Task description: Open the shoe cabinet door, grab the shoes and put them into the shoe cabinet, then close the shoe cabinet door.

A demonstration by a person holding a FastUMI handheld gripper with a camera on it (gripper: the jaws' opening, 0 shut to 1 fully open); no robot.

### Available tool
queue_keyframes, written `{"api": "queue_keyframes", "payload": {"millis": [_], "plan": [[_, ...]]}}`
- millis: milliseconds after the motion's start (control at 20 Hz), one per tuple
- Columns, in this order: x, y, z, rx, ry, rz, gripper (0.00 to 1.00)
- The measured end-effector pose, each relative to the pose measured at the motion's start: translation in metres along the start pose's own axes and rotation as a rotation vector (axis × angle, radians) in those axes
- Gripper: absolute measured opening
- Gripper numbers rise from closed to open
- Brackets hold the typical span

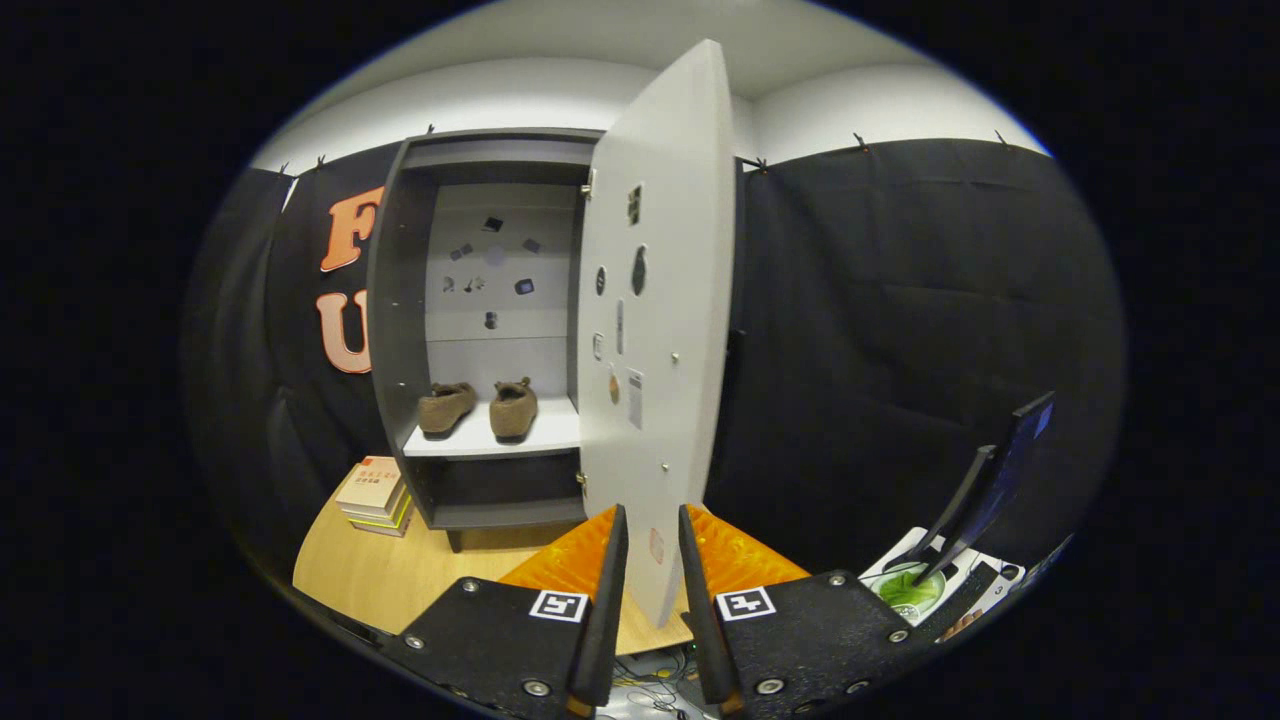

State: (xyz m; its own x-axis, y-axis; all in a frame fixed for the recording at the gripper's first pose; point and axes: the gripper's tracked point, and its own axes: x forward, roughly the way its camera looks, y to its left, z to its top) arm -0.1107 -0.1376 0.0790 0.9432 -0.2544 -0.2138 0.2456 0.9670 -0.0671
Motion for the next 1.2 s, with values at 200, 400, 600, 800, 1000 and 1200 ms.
{"api": "queue_keyframes", "payload": {"millis": [200, 400, 600, 800, 1000, 1200], "plan": [[0.024, -0.03, -0.019, 0.046, 0.032, 0.005, 0.39], [0.047, -0.044, -0.024, 0.043, 0.039, 0.046, 0.41], [0.072, -0.046, -0.021, 0.028, 0.034, 0.112, 0.43], [0.092, -0.038, -0.014, 0.027, 0.025, 0.194, 0.43], [0.102, -0.036, -0.01, 0.027, 0.011, 0.256, 0.44], [0.109, -0.03, 0.001, 0.054, -0.015, 0.303, 0.44]]}}
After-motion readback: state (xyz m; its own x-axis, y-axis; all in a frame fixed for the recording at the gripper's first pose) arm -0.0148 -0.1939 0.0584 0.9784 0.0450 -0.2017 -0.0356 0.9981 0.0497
